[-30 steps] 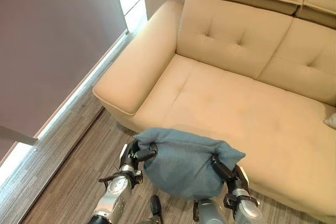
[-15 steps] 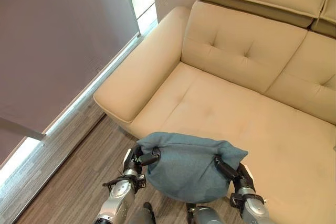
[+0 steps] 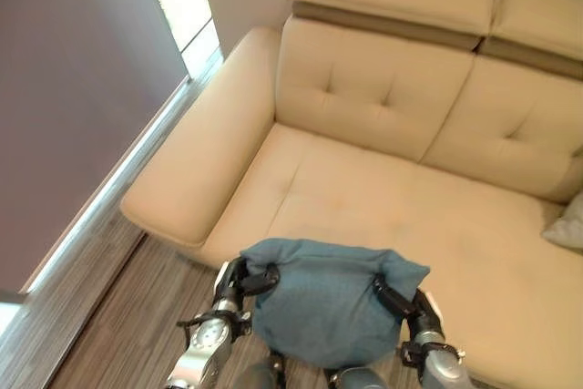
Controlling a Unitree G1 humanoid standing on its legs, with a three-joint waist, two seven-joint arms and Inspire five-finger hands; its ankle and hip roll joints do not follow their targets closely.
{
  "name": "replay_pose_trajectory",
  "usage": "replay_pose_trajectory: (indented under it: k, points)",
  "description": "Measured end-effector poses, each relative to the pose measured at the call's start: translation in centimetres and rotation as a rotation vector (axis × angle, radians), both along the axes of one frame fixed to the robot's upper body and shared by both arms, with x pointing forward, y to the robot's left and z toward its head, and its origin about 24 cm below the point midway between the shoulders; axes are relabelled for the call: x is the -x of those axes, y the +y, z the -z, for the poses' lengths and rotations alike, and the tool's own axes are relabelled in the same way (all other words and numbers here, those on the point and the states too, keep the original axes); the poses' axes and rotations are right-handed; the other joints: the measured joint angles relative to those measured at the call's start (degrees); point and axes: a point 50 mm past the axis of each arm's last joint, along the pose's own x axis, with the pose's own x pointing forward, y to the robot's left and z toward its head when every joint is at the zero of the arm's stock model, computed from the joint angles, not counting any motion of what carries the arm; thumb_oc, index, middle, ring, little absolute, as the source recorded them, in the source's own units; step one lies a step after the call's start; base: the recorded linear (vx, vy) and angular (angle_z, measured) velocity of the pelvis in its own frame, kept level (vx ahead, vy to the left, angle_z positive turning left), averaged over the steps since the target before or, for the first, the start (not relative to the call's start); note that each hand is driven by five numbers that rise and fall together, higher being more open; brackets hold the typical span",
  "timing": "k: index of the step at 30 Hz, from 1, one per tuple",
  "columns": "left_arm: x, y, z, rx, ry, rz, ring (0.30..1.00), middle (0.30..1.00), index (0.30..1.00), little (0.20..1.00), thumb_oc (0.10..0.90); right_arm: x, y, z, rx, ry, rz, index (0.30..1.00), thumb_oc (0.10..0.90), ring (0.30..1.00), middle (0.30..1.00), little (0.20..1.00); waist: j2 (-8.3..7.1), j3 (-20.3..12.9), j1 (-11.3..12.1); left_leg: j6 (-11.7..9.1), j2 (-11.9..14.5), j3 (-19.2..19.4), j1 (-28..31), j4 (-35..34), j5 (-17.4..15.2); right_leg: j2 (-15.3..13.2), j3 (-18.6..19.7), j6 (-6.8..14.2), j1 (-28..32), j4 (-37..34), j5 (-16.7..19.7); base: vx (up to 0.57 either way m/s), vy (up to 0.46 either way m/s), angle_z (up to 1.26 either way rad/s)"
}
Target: Pick up all the scattered cushions and arrange them neatly on the sofa.
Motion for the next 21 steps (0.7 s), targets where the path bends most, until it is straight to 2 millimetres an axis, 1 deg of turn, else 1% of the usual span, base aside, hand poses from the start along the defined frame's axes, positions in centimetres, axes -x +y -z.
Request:
replay_pose_trajectory:
  k: [1,2,3,5,9,12,14,18,20,21]
  points:
    - [0.0,0.0,0.0,-0.006,-0.001,0.005,0.300,0.300,0.300,0.300,0.400,0.0,0.0,0.0,-0.002,-0.002,0.002,0.300,0.400,0.300,0.300,0.300,-0.08,0.0,-0.2,0.0,-0.5,0.6,0.2,-0.6,0.0,-0.7,0.1,0.3,-0.2,-0.2,-0.1,0.10,0.217,-0.22]
    - [0.1,0.2,0.1,-0.021,0.005,0.013,0.300,0.300,0.300,0.300,0.400,0.0,0.1,0.0,-0.011,-0.006,0.007,0.300,0.400,0.300,0.300,0.300,-0.06,0.0,-0.5,0.4,-1.3,1.0,1.3,-2.1,0.4,-1.7,0.7,1.2,-0.1,-0.3,-0.2,0.05,0.149,-0.23]
    - [0.3,0.3,0.3,-0.039,0.017,0.017,0.300,0.300,0.300,0.300,0.400,0.1,0.3,0.1,-0.020,-0.003,0.009,0.300,0.400,0.300,0.300,0.300,-0.03,0.0,-0.8,1.3,-2.0,1.4,2.8,-3.5,1.2,-2.3,1.4,2.1,0.2,-0.2,-0.7,0.02,0.104,-0.16]
    - [0.3,0.7,0.3,-0.058,0.021,0.023,0.300,0.300,0.300,0.300,0.400,0.1,0.6,0.1,-0.028,-0.004,0.008,0.300,0.400,0.300,0.300,0.300,0.00,-0.1,-1.0,1.6,-2.7,2.0,4.2,-4.6,1.3,-3.1,1.5,2.6,0.6,0.2,-1.1,0.00,0.125,-0.12]
    - [0.2,0.8,0.3,-0.069,0.019,0.026,0.300,0.300,0.300,0.300,0.400,0.0,0.7,0.0,-0.033,-0.009,0.008,0.300,0.400,0.300,0.300,0.300,0.08,-0.1,-1.1,1.8,-2.8,2.3,4.3,-4.6,1.1,-3.1,1.5,2.7,0.8,-0.5,-0.9,-0.01,0.097,-0.05]
    - [0.5,0.8,0.5,-0.067,0.032,0.024,0.300,0.300,0.300,0.300,0.400,0.2,0.7,0.2,-0.034,0.000,0.009,0.300,0.400,0.300,0.300,0.300,0.31,-0.1,-1.0,1.8,-2.1,2.6,5.5,-4.6,1.0,-2.5,1.4,2.4,2.6,-1.2,-0.5,-0.01,0.055,-0.05]
    - [0.9,0.8,0.7,-0.064,0.044,0.019,0.300,0.300,0.300,0.300,0.400,0.3,0.7,0.2,-0.033,0.006,0.010,0.300,0.400,0.300,0.300,0.300,0.88,-0.4,-0.6,2.2,-1.3,3.7,6.2,-5.1,0.7,-1.7,1.7,1.8,2.7,-1.3,-0.1,0.00,0.048,-0.20]
    - [1.3,0.7,1.0,-0.054,0.055,0.015,0.300,0.300,0.300,0.300,0.400,0.6,0.5,0.4,-0.030,0.016,0.011,0.300,0.400,0.300,0.300,0.300,2.03,-1.2,-0.7,2.2,-0.3,4.0,6.3,-5.5,0.7,-0.7,2.2,1.2,2.7,-2.0,0.4,-0.05,0.048,-0.11]
    - [1.2,0.7,0.9,-0.053,0.051,0.015,0.300,0.300,0.300,0.300,0.400,0.6,0.5,0.4,-0.029,0.016,0.010,0.300,0.400,0.300,0.300,0.300,2.10,-1.2,-0.6,2.2,0.0,4.8,6.3,-5.5,0.8,-0.4,2.8,1.4,2.1,-2.0,0.8,-0.14,0.016,-0.20]
    - [1.2,0.7,0.9,-0.053,0.047,0.013,0.300,0.300,0.300,0.300,0.400,0.5,0.6,0.3,-0.028,0.013,0.008,0.300,0.400,0.300,0.300,0.300,2.10,-1.2,0.2,2.2,0.4,5.7,6.2,-5.5,0.7,-0.3,3.0,1.6,1.8,-2.0,1.0,-0.09,0.000,-0.32]
